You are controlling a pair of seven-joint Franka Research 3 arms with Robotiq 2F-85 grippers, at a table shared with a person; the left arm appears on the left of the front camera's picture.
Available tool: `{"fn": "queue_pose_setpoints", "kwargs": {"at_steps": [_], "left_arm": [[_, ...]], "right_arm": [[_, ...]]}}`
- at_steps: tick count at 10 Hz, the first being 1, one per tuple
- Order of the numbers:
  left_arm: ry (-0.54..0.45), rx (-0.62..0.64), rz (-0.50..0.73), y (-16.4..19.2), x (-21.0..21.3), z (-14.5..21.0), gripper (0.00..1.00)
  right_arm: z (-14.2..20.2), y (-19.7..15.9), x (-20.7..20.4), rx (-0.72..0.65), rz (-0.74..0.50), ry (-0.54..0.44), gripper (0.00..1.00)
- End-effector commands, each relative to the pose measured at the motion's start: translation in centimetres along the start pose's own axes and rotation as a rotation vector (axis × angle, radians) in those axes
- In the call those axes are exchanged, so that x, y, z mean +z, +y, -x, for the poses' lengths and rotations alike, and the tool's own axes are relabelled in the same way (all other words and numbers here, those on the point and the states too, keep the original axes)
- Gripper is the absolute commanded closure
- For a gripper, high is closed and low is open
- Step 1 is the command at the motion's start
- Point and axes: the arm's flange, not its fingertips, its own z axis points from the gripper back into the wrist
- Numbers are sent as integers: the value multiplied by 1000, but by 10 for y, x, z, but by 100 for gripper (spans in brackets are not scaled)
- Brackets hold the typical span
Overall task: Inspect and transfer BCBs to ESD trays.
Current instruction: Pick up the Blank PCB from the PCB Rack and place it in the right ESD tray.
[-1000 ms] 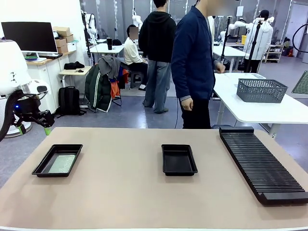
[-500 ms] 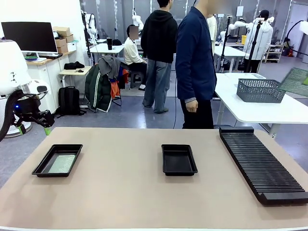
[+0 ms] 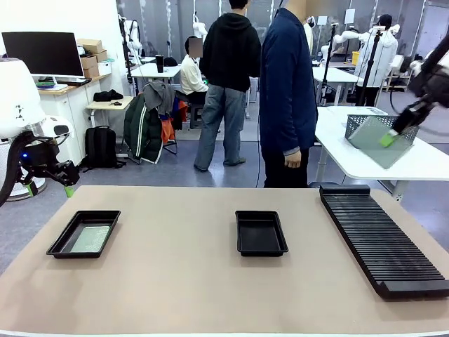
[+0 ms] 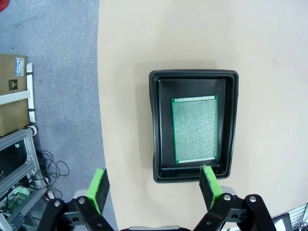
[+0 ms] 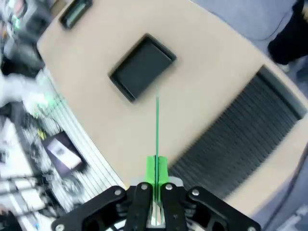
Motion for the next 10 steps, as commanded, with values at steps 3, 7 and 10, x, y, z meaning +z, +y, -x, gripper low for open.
{"fn": "queue_pose_setpoints", "kwargs": {"at_steps": [3, 7, 10], "left_arm": [[1, 1, -1, 1, 0, 1, 0], [1, 1, -1, 1, 0, 1, 0], [1, 1, -1, 1, 0, 1, 0]], "right_arm": [[1, 41, -106, -342, -157, -170, 97], [-12, 72, -202, -510, -252, -197, 97], [-15, 60, -259, -576, -297, -198, 97]]}}
